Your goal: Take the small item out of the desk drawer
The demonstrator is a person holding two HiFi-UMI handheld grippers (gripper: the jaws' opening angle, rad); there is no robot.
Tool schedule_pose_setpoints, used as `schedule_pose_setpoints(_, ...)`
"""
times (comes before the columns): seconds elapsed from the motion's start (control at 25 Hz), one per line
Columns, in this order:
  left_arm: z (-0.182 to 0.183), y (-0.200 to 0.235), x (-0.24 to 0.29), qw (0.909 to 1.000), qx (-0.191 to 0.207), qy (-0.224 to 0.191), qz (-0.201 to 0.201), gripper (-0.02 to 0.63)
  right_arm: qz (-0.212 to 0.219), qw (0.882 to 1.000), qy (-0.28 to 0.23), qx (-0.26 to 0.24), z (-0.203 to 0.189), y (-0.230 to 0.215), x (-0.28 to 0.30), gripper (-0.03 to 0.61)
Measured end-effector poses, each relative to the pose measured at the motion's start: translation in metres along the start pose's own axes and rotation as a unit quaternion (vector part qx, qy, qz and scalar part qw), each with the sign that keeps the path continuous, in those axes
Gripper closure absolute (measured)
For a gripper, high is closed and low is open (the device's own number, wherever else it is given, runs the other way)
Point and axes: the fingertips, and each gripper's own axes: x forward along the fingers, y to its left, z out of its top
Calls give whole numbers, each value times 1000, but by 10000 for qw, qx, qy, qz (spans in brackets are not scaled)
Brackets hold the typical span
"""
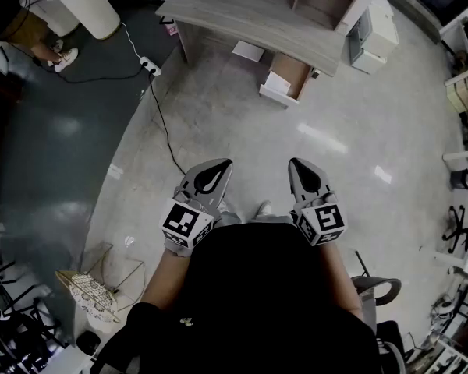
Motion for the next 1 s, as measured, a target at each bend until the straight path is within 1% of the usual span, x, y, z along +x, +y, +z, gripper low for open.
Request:
schedule_pose_setpoints(0.12, -4, 10, -9, 10000, -40, 14, -7, 604, -17, 10000, 47, -67, 0, 12, 7, 583)
schedule_pose_setpoints(0.36, -5, 46, -32, 9999, -115, -45, 60, 606, -34, 9999, 62, -126, 4, 39, 35, 582)
schedule_pose_setpoints(0.48, -10, 62, -44, 9998, -181, -37, 37, 606, -78, 9999, -78, -1, 9, 48, 48, 583)
schedule_pose_setpoints(0.56, -14, 71, -48, 9998, -202, -13, 2, 606, -201, 9997, -105, 69, 11, 50, 54, 581)
schedule_pose_setpoints(0.72, -19, 84, -53, 9998, -178, 70, -29, 606, -459, 9989, -28, 114, 8, 45, 62, 583)
schedule_pose_setpoints(0.84, -19, 95, -44, 9997, -208, 93, 1, 604, -597, 9981, 15, 140, 7, 29, 72, 583)
schedule_pose_setpoints(1.0, -19, 111, -20, 9996, -180, 207, 85, 606, -592, 9981, 70, 158, 8, 5, 97, 583)
